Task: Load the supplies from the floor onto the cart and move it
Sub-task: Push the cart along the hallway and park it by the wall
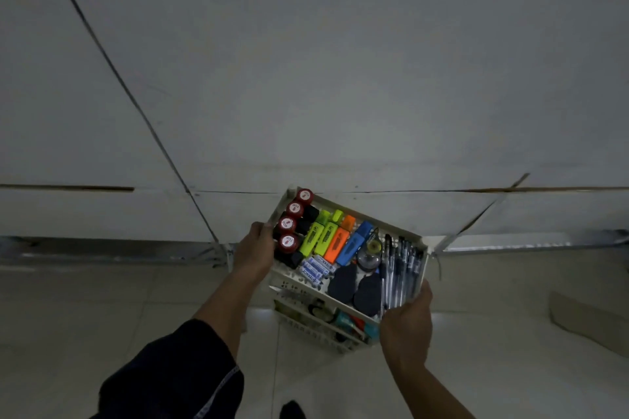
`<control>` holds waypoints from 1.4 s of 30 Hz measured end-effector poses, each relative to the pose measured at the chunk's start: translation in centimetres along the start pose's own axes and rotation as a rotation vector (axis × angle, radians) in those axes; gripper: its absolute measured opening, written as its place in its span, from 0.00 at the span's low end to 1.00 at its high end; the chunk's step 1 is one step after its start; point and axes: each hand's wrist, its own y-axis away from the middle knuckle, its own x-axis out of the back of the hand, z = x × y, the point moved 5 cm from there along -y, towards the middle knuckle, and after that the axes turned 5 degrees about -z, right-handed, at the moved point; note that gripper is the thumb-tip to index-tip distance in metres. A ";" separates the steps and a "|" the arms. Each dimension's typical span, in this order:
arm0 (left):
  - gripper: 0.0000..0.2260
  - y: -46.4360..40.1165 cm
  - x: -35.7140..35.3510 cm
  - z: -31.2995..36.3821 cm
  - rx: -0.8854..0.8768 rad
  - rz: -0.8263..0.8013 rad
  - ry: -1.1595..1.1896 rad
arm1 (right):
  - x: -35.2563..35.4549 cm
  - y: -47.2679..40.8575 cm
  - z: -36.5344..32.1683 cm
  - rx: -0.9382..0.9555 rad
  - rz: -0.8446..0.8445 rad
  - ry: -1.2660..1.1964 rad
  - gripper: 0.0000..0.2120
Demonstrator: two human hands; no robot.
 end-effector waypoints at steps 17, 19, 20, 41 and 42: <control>0.12 -1.5 1.4 -2.5 -0.145 0.167 -0.054 | -1.1 -2.7 -4.7 0.206 -0.045 0.068 0.22; 0.12 -1.8 2.2 -3.0 -0.119 0.207 -0.021 | -2.1 -4.0 -6.1 0.260 -0.071 0.103 0.17; 0.11 -1.7 2.2 -2.9 -0.115 0.230 -0.013 | -2.1 -4.7 -6.8 0.300 -0.088 0.116 0.16; 0.13 1.6 -6.4 2.5 0.016 0.392 0.099 | 0.2 -19.1 -7.9 0.461 -0.221 0.431 0.29; 0.13 1.5 -6.5 2.4 0.017 0.396 0.099 | 0.1 -19.2 -7.8 0.473 -0.229 0.418 0.30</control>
